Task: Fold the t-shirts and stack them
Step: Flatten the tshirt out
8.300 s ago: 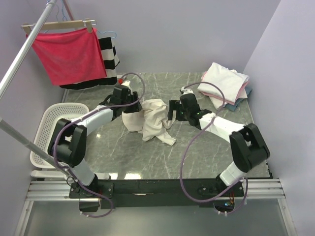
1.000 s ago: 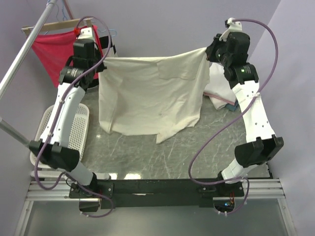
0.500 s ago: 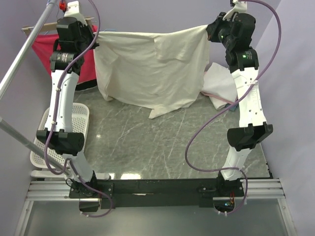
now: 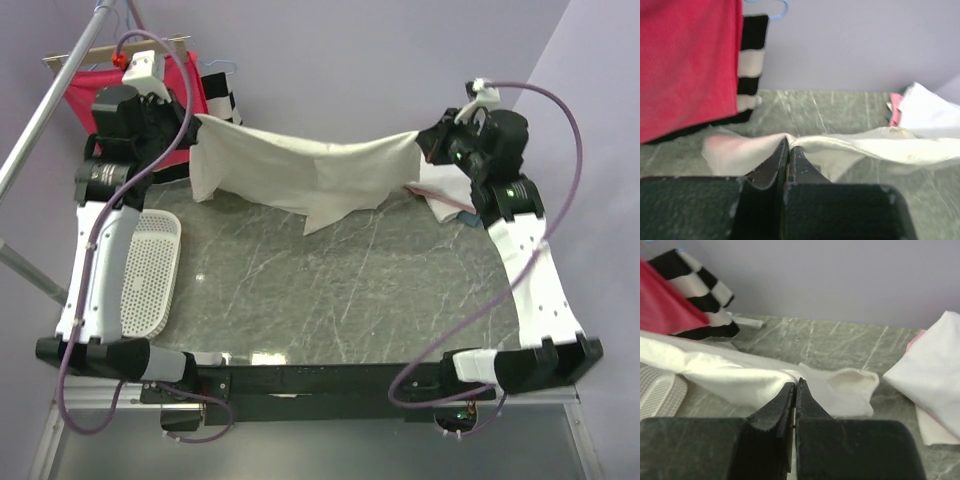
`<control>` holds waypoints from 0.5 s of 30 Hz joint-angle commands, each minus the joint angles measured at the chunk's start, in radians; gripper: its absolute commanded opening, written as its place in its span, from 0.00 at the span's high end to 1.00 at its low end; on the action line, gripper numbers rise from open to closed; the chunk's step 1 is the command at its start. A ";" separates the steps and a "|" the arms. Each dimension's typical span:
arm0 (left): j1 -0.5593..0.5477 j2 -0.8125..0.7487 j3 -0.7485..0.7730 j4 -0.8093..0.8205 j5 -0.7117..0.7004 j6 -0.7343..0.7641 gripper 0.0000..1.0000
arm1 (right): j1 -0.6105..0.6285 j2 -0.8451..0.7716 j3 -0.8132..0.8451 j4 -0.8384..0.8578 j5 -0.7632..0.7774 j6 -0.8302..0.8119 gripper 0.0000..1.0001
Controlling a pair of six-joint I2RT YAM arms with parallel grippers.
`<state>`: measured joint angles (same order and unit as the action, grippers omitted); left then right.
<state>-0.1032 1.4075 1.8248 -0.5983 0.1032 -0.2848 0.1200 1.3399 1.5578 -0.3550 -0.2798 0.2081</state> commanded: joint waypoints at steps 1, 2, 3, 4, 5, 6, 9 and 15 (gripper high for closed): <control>0.002 -0.128 -0.033 -0.132 0.128 -0.028 0.99 | 0.032 -0.198 -0.060 -0.008 -0.053 -0.015 1.00; 0.002 -0.140 -0.044 -0.165 0.157 -0.030 0.99 | 0.036 -0.220 -0.074 -0.030 -0.062 -0.016 1.00; 0.002 -0.163 -0.053 -0.231 0.176 -0.022 0.99 | 0.050 -0.238 -0.087 -0.057 -0.065 -0.012 1.00; 0.000 -0.173 -0.064 -0.262 0.185 -0.019 0.99 | 0.058 -0.276 -0.106 -0.071 -0.064 -0.004 1.00; 0.000 -0.183 -0.068 -0.296 0.188 -0.016 0.99 | 0.061 -0.294 -0.119 -0.091 -0.068 0.010 1.00; 0.000 -0.206 -0.076 -0.335 0.190 -0.008 0.98 | 0.067 -0.309 -0.125 -0.108 -0.065 0.017 1.00; -0.001 -0.240 -0.108 -0.370 0.158 -0.005 0.97 | 0.078 -0.334 -0.123 -0.163 -0.049 0.028 1.00; -0.001 -0.138 -0.139 -0.270 0.118 -0.030 0.98 | 0.081 -0.222 -0.079 -0.102 0.078 0.007 1.00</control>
<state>-0.1036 1.1828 1.6878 -0.9466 0.2428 -0.2981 0.1944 1.0195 1.4464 -0.5087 -0.3065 0.2230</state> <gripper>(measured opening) 0.036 0.015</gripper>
